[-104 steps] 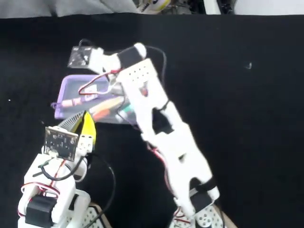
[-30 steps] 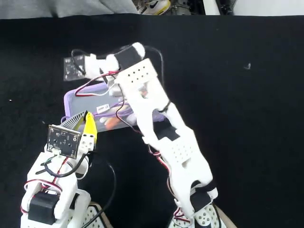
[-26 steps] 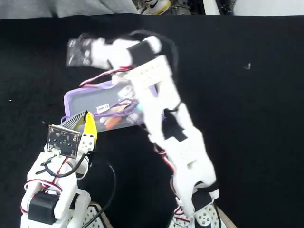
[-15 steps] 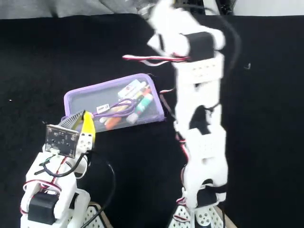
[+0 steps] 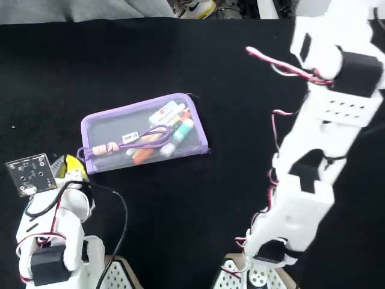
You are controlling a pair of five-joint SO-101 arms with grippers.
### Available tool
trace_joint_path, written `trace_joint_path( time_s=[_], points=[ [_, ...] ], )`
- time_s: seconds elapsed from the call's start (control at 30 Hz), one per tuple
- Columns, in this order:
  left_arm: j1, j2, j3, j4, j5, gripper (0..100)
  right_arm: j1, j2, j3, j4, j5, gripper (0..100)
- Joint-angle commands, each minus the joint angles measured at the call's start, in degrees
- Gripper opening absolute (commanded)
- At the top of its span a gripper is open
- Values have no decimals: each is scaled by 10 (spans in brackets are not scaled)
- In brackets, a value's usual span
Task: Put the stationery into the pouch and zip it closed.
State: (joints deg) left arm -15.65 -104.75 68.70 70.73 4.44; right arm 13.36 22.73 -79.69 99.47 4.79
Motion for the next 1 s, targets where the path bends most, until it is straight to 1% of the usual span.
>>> trace_joint_path(
  time_s=[0.0, 0.1, 0.17, 0.3, 0.37, 0.47, 0.7, 0.83, 0.9, 0.97],
  points=[
    [-7, 3, -24, 55, 37, 29, 28, -115, 162, 18, -8, 11],
    [-22, 3, -23, 61, 48, 29, 28, -198, 264, 16, -7, 11],
    [-20, 3, -17, 64, 48, 29, 25, -256, 323, 14, -7, 11],
    [-8, 3, 68, 59, 48, 29, 24, -360, 428, -2, -12, 11],
    [-2, 3, 121, 41, 48, 29, 23, -406, 486, -22, -13, 11],
    [0, 3, 162, 26, 48, 29, 23, -469, 585, -49, -13, 11],
    [1, 3, 189, 42, 44, 29, 23, -621, 865, -163, -9, 11],
    [0, 3, 217, 43, -13, 29, 23, -734, 1036, -243, -9, 12],
    [0, 3, 223, 37, -25, 29, 23, -793, 1114, -273, -8, 15],
    [0, 3, 249, 11, -28, 29, 23, -846, 1179, -291, 11, 15]
  ],
)
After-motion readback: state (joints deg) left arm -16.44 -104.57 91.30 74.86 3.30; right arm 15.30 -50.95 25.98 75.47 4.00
